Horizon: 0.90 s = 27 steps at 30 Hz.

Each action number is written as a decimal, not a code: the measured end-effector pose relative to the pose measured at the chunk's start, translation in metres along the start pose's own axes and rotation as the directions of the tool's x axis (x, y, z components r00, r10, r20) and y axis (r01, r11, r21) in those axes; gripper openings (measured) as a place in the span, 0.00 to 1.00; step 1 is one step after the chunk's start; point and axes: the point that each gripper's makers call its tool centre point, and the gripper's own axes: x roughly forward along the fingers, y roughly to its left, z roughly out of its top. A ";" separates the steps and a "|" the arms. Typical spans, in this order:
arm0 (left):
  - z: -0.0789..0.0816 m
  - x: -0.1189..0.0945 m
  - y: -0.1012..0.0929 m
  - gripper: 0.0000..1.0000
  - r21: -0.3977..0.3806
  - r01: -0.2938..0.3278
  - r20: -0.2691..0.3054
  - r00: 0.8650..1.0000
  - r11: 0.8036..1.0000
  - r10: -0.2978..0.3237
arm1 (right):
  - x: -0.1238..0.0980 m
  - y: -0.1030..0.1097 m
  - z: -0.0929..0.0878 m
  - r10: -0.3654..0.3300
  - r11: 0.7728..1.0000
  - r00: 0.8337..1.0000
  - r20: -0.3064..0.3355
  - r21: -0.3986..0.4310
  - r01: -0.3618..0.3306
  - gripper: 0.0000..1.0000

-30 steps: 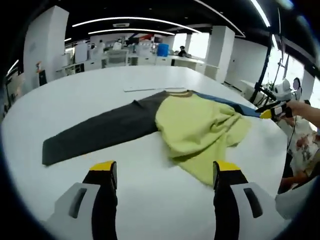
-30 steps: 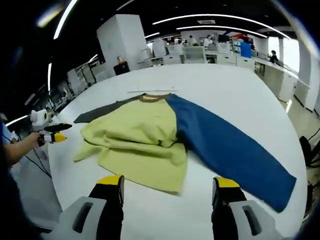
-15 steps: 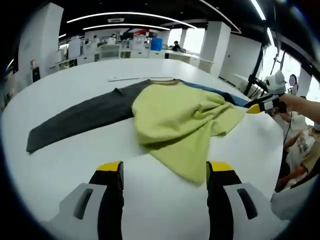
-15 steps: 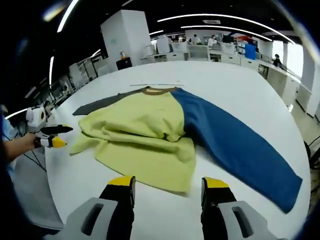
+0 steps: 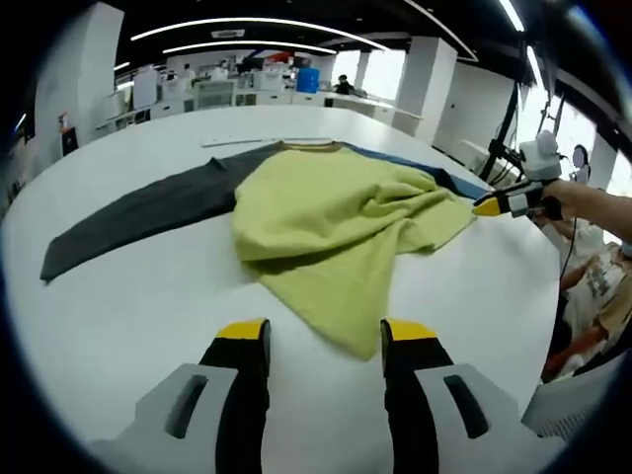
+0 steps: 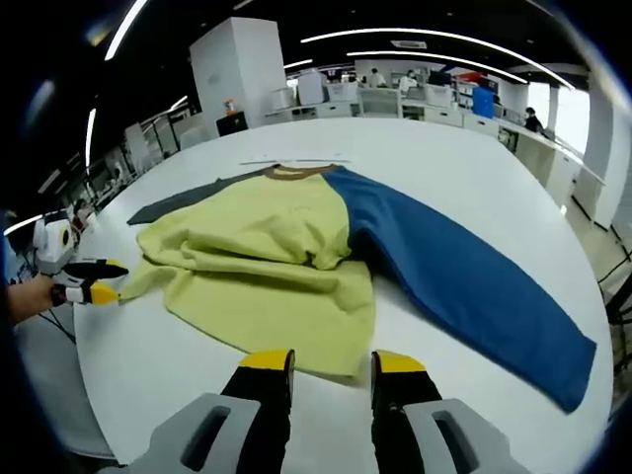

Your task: Fold the garment on the visible template until the final outline fits inside the template.

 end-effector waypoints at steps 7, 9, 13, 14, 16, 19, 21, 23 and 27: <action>-0.005 0.000 -0.002 0.21 -0.032 -0.014 -0.008 1.000 0.999 0.014 | 0.002 -0.003 -0.005 -0.022 1.000 1.000 -0.007 -0.006 0.022 0.18; -0.006 0.000 -0.001 0.17 -0.022 -0.023 -0.011 1.000 0.999 0.023 | 0.003 -0.003 -0.004 -0.028 1.000 1.000 0.000 -0.006 0.028 0.16; -0.008 0.000 -0.005 0.09 -0.047 -0.019 -0.017 1.000 0.999 0.018 | 0.004 -0.006 -0.003 -0.042 0.999 0.999 0.007 -0.002 0.042 0.11; -0.008 0.000 -0.005 0.09 -0.048 -0.023 -0.014 1.000 0.999 0.022 | 0.004 -0.007 -0.003 -0.044 0.999 0.999 0.007 -0.001 0.044 0.10; -0.008 0.000 -0.005 0.08 -0.058 -0.025 -0.016 1.000 0.998 0.024 | 0.004 -0.007 -0.003 -0.044 0.999 0.999 0.008 -0.002 0.044 0.06; -0.009 0.001 -0.005 0.03 -0.069 -0.023 -0.023 1.000 0.997 0.021 | 0.004 -0.008 -0.003 -0.044 0.999 0.999 0.007 0.001 0.044 0.02; -0.009 0.001 -0.005 0.02 -0.086 -0.019 -0.025 1.000 0.996 0.017 | 0.004 -0.007 -0.003 -0.044 0.999 0.999 0.008 0.008 0.044 0.01; -0.009 0.001 -0.004 0.01 -0.102 -0.017 -0.025 1.000 0.995 0.015 | 0.004 -0.007 -0.003 -0.040 0.999 0.999 0.007 0.012 0.040 0.00; -0.007 -0.001 -0.004 0.01 -0.117 -0.005 -0.025 1.000 0.993 0.002 | 0.004 -0.006 -0.003 -0.034 0.999 0.999 0.007 0.018 0.034 0.00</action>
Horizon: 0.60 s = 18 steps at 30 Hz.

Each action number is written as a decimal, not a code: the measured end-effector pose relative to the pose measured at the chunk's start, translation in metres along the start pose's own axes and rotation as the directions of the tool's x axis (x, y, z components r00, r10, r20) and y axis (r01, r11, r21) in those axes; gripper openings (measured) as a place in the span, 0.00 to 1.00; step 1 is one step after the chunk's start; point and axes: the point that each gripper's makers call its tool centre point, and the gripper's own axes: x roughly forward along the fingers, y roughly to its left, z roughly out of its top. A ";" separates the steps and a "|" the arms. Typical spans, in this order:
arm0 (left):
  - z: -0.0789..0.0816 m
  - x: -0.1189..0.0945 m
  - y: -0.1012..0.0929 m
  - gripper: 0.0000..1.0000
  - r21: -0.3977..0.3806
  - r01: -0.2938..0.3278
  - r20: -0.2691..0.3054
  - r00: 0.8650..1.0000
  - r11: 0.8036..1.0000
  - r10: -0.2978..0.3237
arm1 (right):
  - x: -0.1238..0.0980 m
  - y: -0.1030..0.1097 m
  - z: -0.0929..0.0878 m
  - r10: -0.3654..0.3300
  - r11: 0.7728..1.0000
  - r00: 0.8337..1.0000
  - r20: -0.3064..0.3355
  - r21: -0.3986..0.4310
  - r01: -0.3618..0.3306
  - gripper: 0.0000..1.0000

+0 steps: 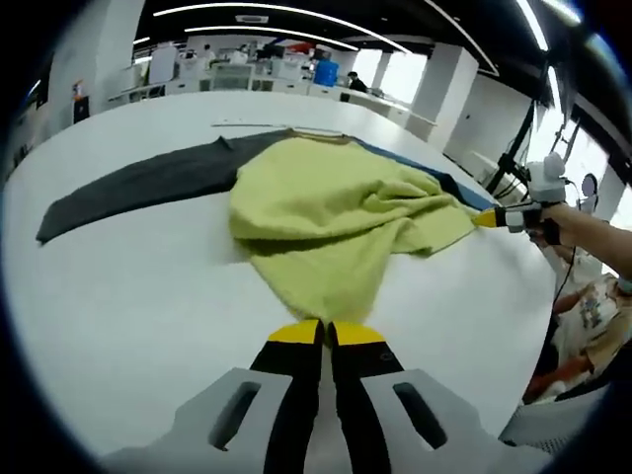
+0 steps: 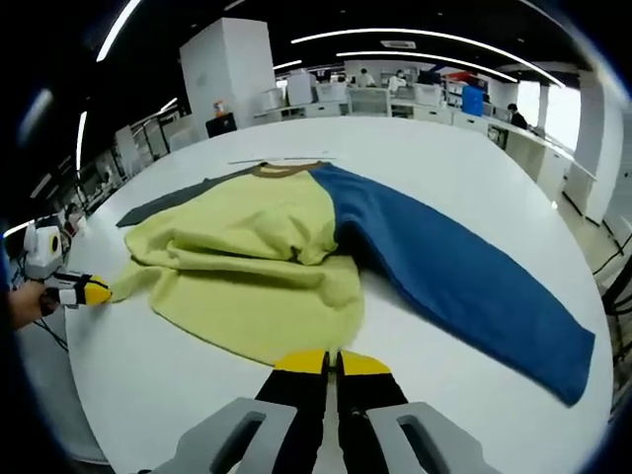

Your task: Fold the garment on the visible template until the final outline fits inside the template.

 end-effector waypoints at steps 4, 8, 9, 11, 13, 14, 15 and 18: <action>0.006 -0.005 0.002 0.01 -0.007 0.002 0.010 1.000 1.000 -0.002 | -0.002 0.000 -0.001 0.004 1.000 1.000 -0.001 0.006 -0.004 0.00; 0.012 -0.011 0.005 0.01 -0.004 0.001 0.019 1.000 1.000 -0.001 | -0.007 0.003 -0.002 0.014 1.000 1.000 -0.002 0.016 -0.014 0.00; 0.013 -0.013 0.005 0.01 -0.004 0.005 0.021 1.000 1.000 -0.005 | -0.010 0.005 -0.002 0.016 1.000 1.000 0.001 0.015 -0.016 0.00; 0.015 -0.016 0.005 0.01 -0.002 0.007 0.023 1.000 1.000 -0.007 | -0.013 0.006 -0.001 0.020 1.000 1.000 0.007 0.017 -0.020 0.00; 0.016 -0.019 0.005 0.01 0.002 0.012 0.026 1.000 1.000 -0.012 | -0.019 0.008 -0.001 0.025 0.999 1.000 0.010 0.025 -0.026 0.00; 0.017 -0.020 0.005 0.01 0.001 0.014 0.029 0.999 1.000 -0.014 | -0.020 0.009 -0.001 0.026 0.999 1.000 0.011 0.025 -0.026 0.00; 0.018 -0.022 0.005 0.01 0.000 0.018 0.032 0.999 1.000 -0.018 | -0.022 0.009 -0.001 0.029 0.999 1.000 0.012 0.024 -0.029 0.00; 0.019 -0.026 0.007 0.01 0.000 0.028 0.031 0.999 1.000 -0.028 | -0.030 0.013 -0.003 0.036 0.999 0.999 0.011 0.023 -0.037 0.00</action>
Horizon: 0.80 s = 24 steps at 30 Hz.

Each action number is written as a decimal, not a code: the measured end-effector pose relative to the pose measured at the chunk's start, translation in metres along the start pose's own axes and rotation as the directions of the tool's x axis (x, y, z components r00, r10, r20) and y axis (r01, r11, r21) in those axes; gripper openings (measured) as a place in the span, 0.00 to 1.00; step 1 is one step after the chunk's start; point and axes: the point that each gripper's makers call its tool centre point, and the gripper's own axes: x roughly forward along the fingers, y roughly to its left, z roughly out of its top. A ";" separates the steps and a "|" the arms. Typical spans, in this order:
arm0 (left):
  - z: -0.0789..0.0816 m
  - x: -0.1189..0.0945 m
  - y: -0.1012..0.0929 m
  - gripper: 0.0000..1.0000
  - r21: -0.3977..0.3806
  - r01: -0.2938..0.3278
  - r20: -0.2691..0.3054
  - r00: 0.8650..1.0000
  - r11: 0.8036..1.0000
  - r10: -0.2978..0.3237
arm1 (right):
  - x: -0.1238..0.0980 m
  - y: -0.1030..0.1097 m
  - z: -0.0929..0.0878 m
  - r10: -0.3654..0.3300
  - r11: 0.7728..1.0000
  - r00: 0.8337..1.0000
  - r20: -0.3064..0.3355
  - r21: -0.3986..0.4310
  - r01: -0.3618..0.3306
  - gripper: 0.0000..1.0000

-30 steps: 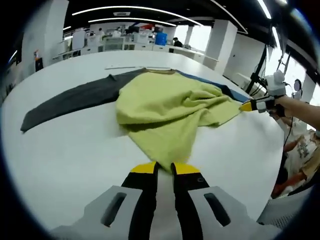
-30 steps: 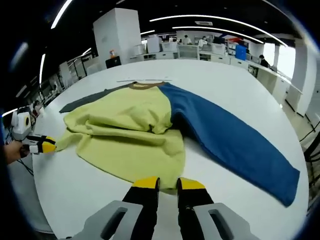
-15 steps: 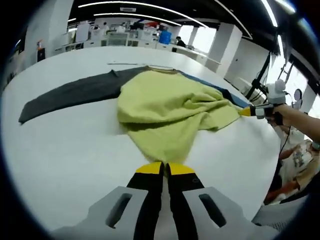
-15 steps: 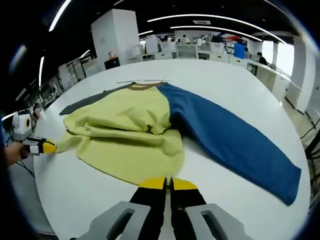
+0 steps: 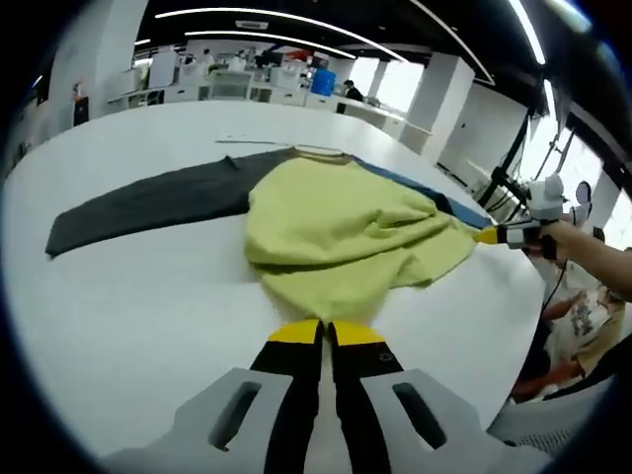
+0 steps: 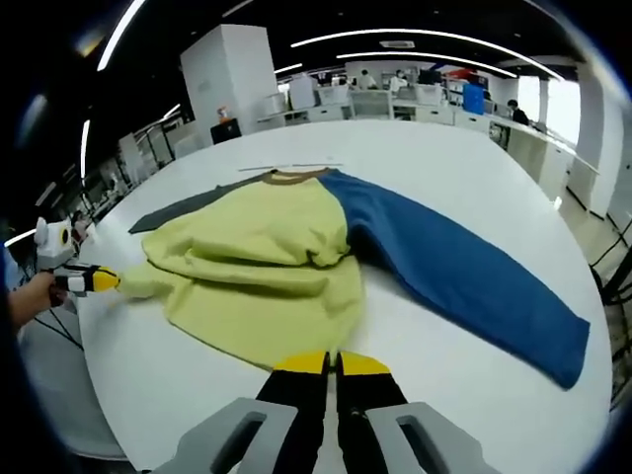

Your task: Fold the garment on the visible template until the final outline fits inside the template.

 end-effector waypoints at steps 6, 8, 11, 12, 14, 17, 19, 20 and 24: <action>0.001 -0.011 0.002 0.01 0.028 0.007 0.002 1.000 1.000 -0.007 | -0.013 0.010 -0.006 0.012 1.000 1.000 -0.008 -0.017 -0.012 0.00; 0.001 -0.015 0.004 0.00 0.028 0.008 0.003 1.000 1.000 -0.008 | -0.018 0.014 -0.009 0.017 0.999 1.000 -0.012 -0.028 -0.017 0.00; -0.003 -0.020 0.004 0.00 0.035 0.010 -0.006 1.000 0.999 -0.009 | -0.024 0.019 -0.014 0.024 0.999 1.000 -0.017 -0.039 -0.024 0.00; -0.004 -0.021 0.004 0.00 0.037 0.010 -0.008 1.000 0.999 -0.009 | -0.025 0.020 -0.015 0.026 0.999 1.000 -0.018 -0.042 -0.026 0.00; -0.007 -0.022 0.004 0.00 0.038 0.013 -0.014 1.000 0.999 -0.012 | -0.028 0.023 -0.017 0.029 0.998 0.999 -0.021 -0.049 -0.030 0.00; -0.010 -0.026 0.003 0.00 0.038 0.015 -0.018 1.000 0.999 -0.014 | -0.033 0.026 -0.019 0.037 0.998 0.999 -0.020 -0.044 -0.037 0.00; -0.011 -0.029 0.003 0.00 0.037 0.015 -0.019 1.000 0.999 -0.014 | -0.037 0.029 -0.021 0.041 0.998 0.999 -0.019 -0.040 -0.041 0.00; -0.012 -0.031 0.003 0.00 0.036 0.015 -0.019 1.000 0.999 -0.014 | -0.038 0.030 -0.023 0.042 0.998 0.999 -0.019 -0.040 -0.043 0.00; -0.016 -0.036 0.003 0.01 0.030 0.016 -0.024 1.000 0.999 -0.015 | -0.045 0.036 -0.030 0.051 0.998 0.998 -0.023 -0.029 -0.052 0.00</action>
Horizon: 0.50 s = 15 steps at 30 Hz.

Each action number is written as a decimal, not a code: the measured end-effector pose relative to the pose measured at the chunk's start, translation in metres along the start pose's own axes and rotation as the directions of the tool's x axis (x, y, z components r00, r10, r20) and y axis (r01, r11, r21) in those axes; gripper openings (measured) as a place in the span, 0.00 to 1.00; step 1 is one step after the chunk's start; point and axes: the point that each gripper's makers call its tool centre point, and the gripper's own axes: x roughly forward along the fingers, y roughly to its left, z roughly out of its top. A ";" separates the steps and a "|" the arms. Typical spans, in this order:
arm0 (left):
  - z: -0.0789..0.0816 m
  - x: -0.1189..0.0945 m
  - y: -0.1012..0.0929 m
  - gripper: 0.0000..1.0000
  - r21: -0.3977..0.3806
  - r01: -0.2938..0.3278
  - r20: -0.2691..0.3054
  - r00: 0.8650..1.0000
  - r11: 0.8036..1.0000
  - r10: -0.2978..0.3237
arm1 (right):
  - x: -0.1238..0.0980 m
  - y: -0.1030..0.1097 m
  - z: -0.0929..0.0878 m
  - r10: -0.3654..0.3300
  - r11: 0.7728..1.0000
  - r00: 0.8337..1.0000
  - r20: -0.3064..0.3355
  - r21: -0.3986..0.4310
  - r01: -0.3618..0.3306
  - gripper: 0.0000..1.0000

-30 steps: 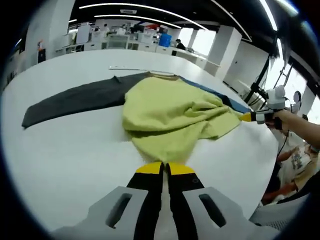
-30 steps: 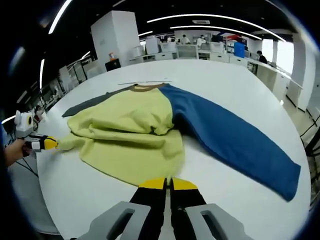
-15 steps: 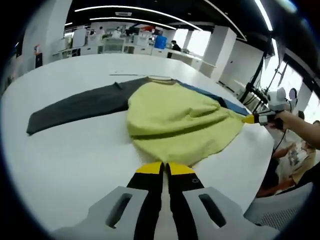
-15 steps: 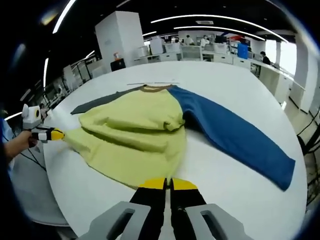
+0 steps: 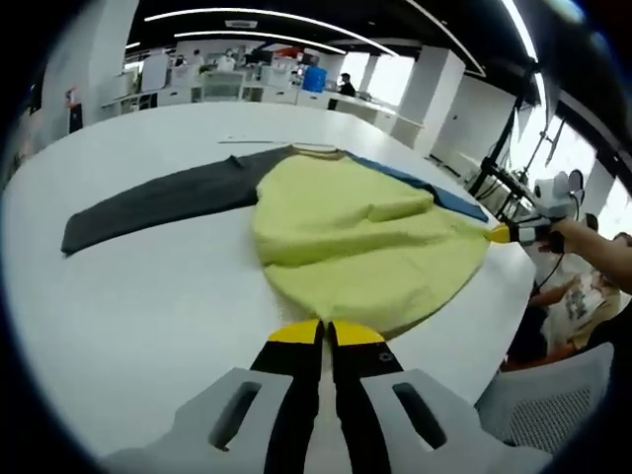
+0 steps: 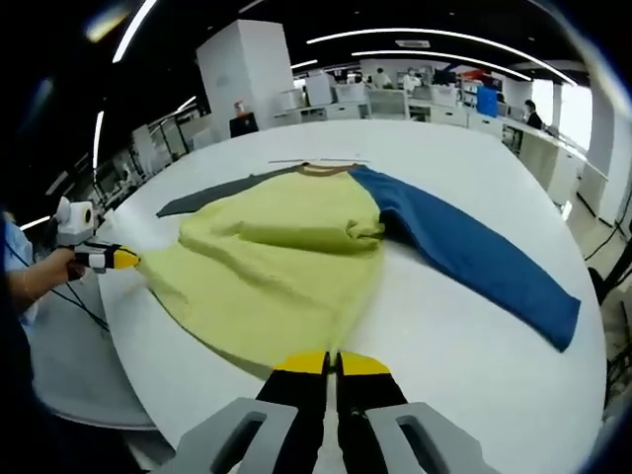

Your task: Fold the garment on the visible template until the final outline fits inside the template.

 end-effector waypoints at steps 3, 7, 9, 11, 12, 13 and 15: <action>-0.002 -0.005 -0.001 0.01 -0.006 0.001 0.001 1.000 1.000 -0.001 | -0.004 0.004 -0.004 0.004 1.000 1.000 -0.003 0.006 -0.004 0.00; -0.006 -0.011 -0.001 0.01 -0.006 0.000 -0.005 1.000 1.000 0.000 | -0.009 0.012 -0.011 0.012 1.000 1.000 -0.002 0.017 -0.012 0.00; -0.009 -0.014 0.000 0.01 -0.003 -0.004 -0.009 1.000 1.000 0.004 | -0.010 0.015 -0.015 0.014 1.000 1.000 -0.004 0.021 -0.014 0.00; -0.011 -0.016 0.001 0.01 -0.007 -0.004 -0.011 1.000 1.000 0.004 | -0.012 0.018 -0.019 0.017 0.999 1.000 -0.006 0.029 -0.017 0.00; -0.012 -0.016 0.001 0.01 -0.010 -0.005 -0.012 1.000 1.000 0.005 | -0.013 0.019 -0.020 0.018 0.999 1.000 -0.007 0.033 -0.018 0.00; -0.013 -0.017 0.001 0.01 -0.014 -0.007 -0.012 1.000 1.000 0.007 | -0.014 0.020 -0.022 0.019 0.999 1.000 -0.008 0.038 -0.018 0.00; -0.016 -0.018 0.001 0.01 -0.020 -0.009 -0.013 1.000 1.000 0.008 | -0.014 0.021 -0.025 0.019 0.999 1.000 -0.009 0.046 -0.019 0.00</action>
